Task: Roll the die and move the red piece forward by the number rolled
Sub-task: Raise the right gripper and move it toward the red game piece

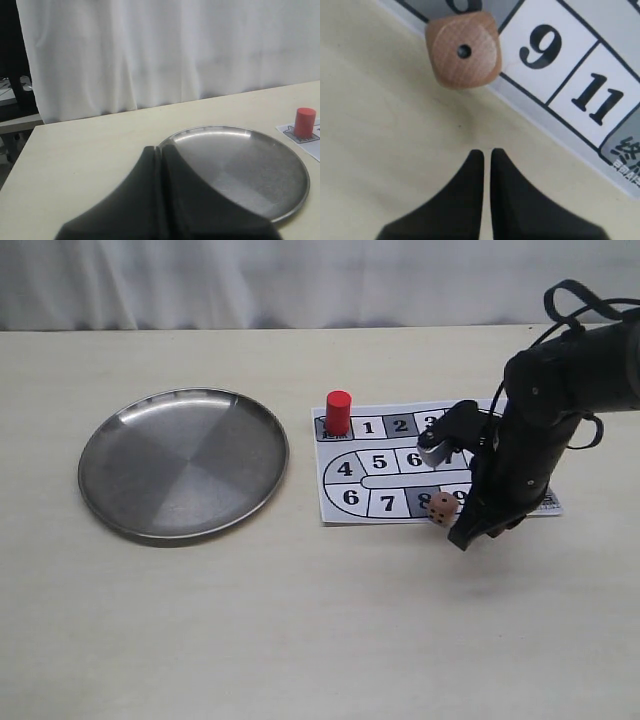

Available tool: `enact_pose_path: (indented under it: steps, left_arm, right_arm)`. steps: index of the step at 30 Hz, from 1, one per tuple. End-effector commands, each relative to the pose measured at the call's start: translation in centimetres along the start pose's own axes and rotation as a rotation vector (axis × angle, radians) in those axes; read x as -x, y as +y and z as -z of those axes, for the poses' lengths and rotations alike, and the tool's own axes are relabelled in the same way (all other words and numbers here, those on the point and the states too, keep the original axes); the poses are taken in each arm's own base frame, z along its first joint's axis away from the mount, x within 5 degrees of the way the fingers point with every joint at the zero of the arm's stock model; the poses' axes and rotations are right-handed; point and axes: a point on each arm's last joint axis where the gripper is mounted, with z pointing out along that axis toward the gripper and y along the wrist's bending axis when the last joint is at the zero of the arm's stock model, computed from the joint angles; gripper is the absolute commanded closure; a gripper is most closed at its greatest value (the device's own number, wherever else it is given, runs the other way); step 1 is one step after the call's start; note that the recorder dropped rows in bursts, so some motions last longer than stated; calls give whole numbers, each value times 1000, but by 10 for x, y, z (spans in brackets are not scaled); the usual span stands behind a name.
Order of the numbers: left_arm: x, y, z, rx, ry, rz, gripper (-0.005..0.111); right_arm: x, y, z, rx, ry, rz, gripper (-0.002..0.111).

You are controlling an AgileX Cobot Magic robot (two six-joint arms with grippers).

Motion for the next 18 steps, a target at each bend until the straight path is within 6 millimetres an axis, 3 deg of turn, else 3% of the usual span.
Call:
enact_pose_path:
  steps: [1,8,12,18]
  left_arm:
    - [0,-1,0,-9,-10,0,107]
    - [0,-1,0,-9,-10,0,107]
    - [0,-1,0,-9,-10,0,107]
    - [0,-1,0,-9,-10,0,107]
  right_arm:
    - [1,-1,-1,-9,-14,1,104]
    - [1,-2,2,-7,-3,-3,104]
    - [19,-16,37,-19,25,-82,104]
    - [46,-31,89,-49,-175,-205,104]
